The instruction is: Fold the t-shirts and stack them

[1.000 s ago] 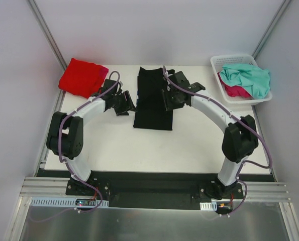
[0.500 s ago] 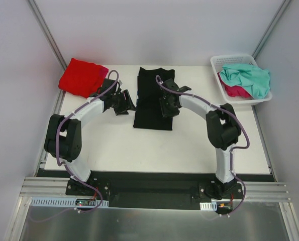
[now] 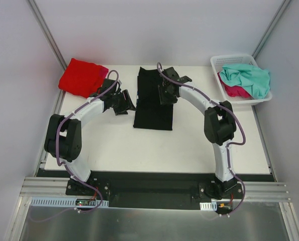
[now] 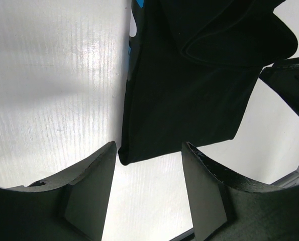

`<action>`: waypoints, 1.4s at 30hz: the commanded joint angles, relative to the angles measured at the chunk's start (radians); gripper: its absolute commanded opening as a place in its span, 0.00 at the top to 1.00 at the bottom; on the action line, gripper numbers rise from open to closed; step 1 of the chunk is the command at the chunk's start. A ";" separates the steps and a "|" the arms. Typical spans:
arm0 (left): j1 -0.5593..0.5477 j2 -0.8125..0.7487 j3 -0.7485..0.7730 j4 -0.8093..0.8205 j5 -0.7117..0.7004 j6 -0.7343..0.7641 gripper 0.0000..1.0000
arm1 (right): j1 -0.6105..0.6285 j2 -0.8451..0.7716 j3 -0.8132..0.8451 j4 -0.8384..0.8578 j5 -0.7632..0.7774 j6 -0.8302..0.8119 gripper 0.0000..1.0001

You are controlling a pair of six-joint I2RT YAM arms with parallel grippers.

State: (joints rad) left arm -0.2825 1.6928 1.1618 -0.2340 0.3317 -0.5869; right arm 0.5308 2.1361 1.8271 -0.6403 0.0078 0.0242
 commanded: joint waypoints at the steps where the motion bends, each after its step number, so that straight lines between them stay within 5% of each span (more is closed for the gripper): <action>1: -0.009 -0.038 0.003 -0.027 -0.013 0.013 0.46 | -0.012 0.056 0.066 -0.039 -0.031 0.000 0.59; 8: -0.009 -0.035 0.015 -0.040 -0.016 0.021 0.45 | -0.026 0.129 0.153 -0.013 -0.019 -0.012 0.59; 13: -0.009 -0.050 0.012 -0.053 -0.020 0.019 0.45 | -0.055 0.217 0.360 -0.067 -0.014 -0.020 0.60; 21: -0.009 -0.071 -0.011 -0.062 -0.022 0.019 0.46 | -0.089 0.162 0.347 -0.010 0.089 -0.086 0.59; 29: -0.017 -0.081 -0.024 -0.039 -0.034 0.003 0.45 | -0.043 -0.097 0.003 0.027 -0.030 -0.029 0.58; 42: -0.058 0.044 0.046 -0.034 -0.013 -0.005 0.46 | 0.031 -0.130 -0.186 -0.047 -0.104 0.045 0.58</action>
State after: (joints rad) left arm -0.3397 1.7363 1.1896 -0.2714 0.3119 -0.5869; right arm 0.5472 2.0338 1.6695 -0.6556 -0.0566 0.0319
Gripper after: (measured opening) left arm 0.546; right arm 0.425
